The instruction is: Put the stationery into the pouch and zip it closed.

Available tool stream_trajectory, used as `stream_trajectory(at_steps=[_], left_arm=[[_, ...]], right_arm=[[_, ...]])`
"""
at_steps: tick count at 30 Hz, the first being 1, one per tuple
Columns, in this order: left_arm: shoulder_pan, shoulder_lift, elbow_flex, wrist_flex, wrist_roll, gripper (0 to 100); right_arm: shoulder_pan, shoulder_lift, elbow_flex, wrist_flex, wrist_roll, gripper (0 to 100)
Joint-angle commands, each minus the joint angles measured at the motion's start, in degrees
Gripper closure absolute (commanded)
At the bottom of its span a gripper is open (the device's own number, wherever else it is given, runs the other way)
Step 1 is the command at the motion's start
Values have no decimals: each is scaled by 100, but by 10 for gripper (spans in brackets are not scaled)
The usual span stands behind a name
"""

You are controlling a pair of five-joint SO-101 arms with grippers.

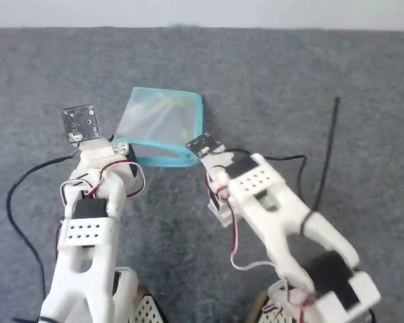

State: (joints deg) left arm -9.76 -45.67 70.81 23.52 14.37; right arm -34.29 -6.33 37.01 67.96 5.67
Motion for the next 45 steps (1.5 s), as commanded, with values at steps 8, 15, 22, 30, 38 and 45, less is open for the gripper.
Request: stream_trajectory(at_steps=[8, 15, 22, 30, 38, 45], left_arm=[[-18, -9, -198, -202, 88, 981], [-9, -53, -101, -158, 62, 981], [-26, -35, -101, -158, 70, 981], [-18, -9, -101, -158, 79, 981], [9, -9, -101, -176, 70, 981], [9, -9, -101, -176, 62, 981]], right_arm=[[22, 497, -721, 110, -246, 843], [101, 505, -475, -40, -193, 847], [629, 505, -369, -40, -202, 855], [954, 488, -334, -198, -185, 936], [2325, 444, -1415, 769, 501, 792], [2589, 505, -1952, 945, 1196, 790]])
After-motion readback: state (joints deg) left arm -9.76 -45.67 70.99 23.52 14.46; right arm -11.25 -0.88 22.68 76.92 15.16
